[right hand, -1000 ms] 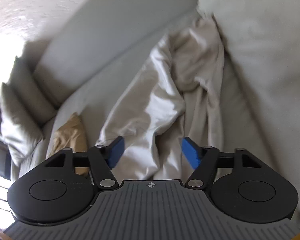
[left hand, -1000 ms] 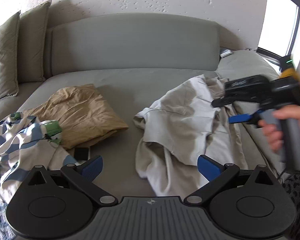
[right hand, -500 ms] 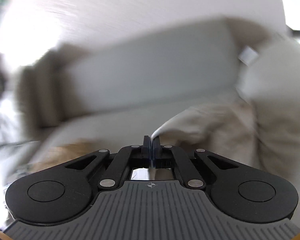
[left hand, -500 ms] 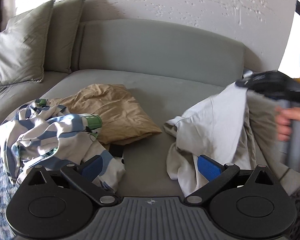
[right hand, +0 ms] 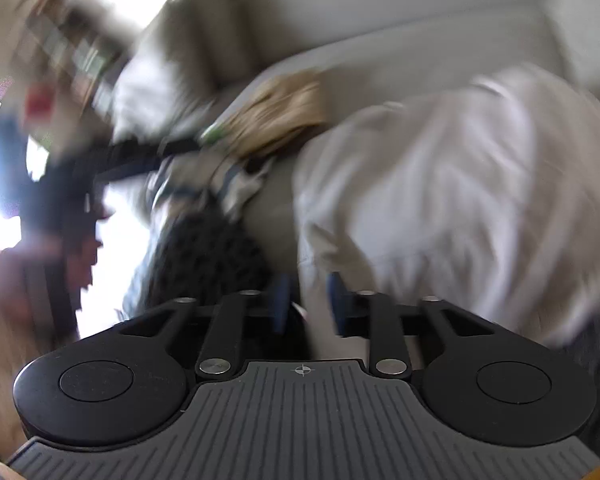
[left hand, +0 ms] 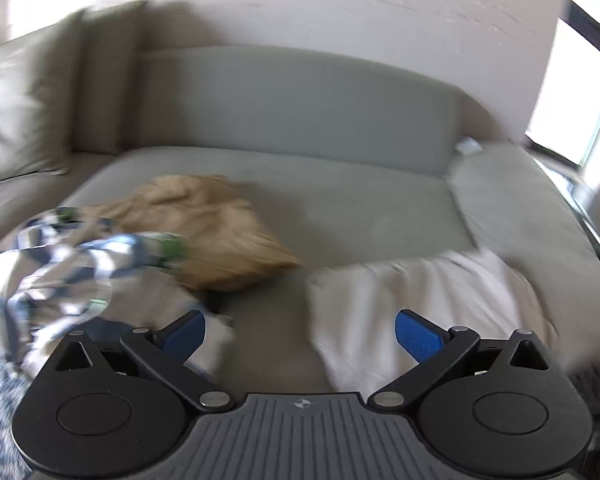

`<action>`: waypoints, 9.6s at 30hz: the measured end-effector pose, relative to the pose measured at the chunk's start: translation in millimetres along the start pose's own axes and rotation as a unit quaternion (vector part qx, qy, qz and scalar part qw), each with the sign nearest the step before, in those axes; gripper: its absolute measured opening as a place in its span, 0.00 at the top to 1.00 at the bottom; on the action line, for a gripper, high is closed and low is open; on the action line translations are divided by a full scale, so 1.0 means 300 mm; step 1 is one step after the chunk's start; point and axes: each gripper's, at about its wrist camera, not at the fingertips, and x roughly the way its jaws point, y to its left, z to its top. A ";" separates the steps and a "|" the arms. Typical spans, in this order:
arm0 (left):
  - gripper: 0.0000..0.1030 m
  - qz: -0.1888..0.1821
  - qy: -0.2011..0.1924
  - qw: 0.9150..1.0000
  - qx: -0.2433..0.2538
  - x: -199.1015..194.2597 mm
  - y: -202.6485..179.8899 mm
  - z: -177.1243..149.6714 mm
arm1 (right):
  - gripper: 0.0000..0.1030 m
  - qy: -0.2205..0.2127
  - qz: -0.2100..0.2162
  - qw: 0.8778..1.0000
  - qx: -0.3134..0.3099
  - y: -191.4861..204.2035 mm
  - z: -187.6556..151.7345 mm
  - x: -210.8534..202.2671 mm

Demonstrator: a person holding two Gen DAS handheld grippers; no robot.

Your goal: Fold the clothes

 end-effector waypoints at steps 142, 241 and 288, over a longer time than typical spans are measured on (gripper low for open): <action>0.96 -0.076 0.051 0.887 0.452 0.445 -0.387 -0.026 | 0.45 -0.087 -0.086 0.970 0.212 -0.396 0.202 0.029; 1.00 -0.002 0.089 0.969 -0.229 0.210 0.133 -0.094 | 0.50 -0.104 -0.225 0.968 0.036 -0.268 0.214 0.092; 1.00 -0.022 0.075 0.956 -0.284 0.171 0.218 -0.163 | 0.38 -0.245 -0.074 0.851 0.458 -0.635 -0.093 -0.004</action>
